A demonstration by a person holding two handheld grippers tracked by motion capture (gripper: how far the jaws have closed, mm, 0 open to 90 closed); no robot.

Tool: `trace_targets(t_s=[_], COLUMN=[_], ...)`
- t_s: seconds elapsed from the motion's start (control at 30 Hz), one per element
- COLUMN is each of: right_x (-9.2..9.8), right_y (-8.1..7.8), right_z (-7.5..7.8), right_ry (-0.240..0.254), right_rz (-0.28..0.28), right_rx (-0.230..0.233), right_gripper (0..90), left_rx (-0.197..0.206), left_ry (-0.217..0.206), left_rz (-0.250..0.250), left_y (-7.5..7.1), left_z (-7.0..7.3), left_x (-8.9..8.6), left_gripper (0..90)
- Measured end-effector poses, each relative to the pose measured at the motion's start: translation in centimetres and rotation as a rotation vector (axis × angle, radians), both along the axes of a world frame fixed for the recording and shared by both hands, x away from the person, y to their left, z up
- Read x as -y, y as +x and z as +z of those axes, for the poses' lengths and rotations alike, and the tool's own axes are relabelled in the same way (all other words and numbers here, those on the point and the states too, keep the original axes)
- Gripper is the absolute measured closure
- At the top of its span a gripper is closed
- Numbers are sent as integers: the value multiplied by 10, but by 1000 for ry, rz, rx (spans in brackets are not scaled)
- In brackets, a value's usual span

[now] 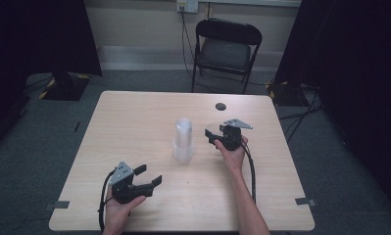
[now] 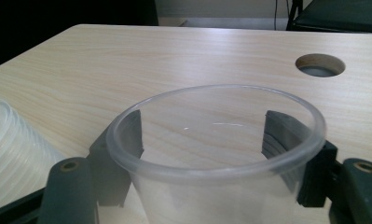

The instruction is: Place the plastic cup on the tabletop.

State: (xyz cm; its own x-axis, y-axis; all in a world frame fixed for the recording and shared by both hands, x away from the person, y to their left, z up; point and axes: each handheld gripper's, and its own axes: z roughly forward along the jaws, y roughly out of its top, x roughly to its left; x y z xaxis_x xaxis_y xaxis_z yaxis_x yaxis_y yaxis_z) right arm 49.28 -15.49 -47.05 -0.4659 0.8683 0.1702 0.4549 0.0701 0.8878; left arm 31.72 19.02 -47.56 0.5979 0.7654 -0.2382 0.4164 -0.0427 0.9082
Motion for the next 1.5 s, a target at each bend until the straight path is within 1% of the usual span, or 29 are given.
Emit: trace_targets(t_s=[0.07,0.17,0.3,0.37,0.4,0.57,0.63,0.67,0.73,0.83,0.97,1.03,1.1,1.13,1.2,1.23,1.3,1.37,1.43,1.5], right_x=[0,0,4,5,5,8,9,10,11,12,13,14,14,13,14,14,14,14,15,15], right_y=[-1,-5,-10,-12,-13,-19,-21,-23,-26,-27,-28,-28,-28,-28,-28,-28,-28,-28,-28,-30], right_z=[-3,-3,-3,-2,-2,-4,-4,-5,-6,-7,-6,-6,-6,-6,-7,-7,-10,-12,-13,-12], right_ry=[-2,-13,-22,-40,-45,-56,-58,-60,-81,-84,-88,-89,-90,-91,-91,-92,-102,-100,-85,-81], right_rz=[-5,2,12,24,26,30,29,30,38,34,35,34,36,37,37,36,31,32,27,22], right_rx=[20,32,33,32,31,40,43,40,35,33,30,27,23,23,19,11,1,-16,-31,-28], right_gripper=[286,285,287,289,289,292,293,292,293,296,297,296,295,291,286,286,274,259,239,225], left_rx=[-5,-3,-3,3,4,3,1,3,4,-1,3,2,15,28,34,28,26,20,22,18], left_ry=[3,-3,-2,12,7,14,10,19,21,27,34,33,56,67,55,52,60,57,61,61], left_rz=[6,7,-5,-13,-13,-6,-3,-6,-6,-10,-11,-3,25,32,35,36,38,39,43,48], left_y=[0,0,1,0,0,-1,0,0,-1,-1,-1,-1,-1,-1,-1,-1,-2,-1,-1,-1], left_z=[-1,0,1,2,2,2,2,2,1,0,-1,-1,-1,-1,0,0,1,1,1,1], left_x=[-2,-1,5,6,7,8,9,10,11,13,13,13,11,10,8,7,6,5,5,4], left_gripper=[219,219,219,220,220,220,219,219,219,219,218,219,218,218,218,219,219,218,218,218])
